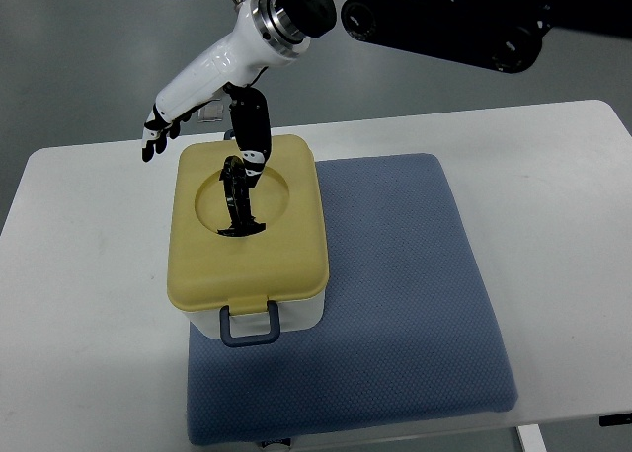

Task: Open white storage box with right hand
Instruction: 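Lower the right hand down to the black handle on the lid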

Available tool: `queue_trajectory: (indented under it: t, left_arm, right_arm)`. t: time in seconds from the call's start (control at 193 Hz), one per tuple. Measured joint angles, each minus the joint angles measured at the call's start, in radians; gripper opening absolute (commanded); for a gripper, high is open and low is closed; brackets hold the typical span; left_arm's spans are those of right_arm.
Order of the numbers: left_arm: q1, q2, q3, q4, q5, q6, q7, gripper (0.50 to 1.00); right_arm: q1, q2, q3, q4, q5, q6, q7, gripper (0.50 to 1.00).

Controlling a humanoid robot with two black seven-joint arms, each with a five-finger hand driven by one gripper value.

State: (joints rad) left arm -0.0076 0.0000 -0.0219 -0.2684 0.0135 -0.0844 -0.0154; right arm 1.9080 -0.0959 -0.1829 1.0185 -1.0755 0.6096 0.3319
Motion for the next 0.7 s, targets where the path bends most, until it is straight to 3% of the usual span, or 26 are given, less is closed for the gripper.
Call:
queue_trajectory:
  t: [0.275,0.701]
  left_arm:
    - [0.001,0.000,0.000,0.003,0.000,0.001,0.000,1.000]
    - [0.001,0.000,0.000,0.001,0.000,0.001,0.000,1.000]
  right_arm:
    - [-0.065,0.003,-0.004,0.000,-0.213,-0.132,0.122,0.911]
    - [-0.138,0.007,-0.004,-0.014,-0.248,-0.288,0.133,0.891]
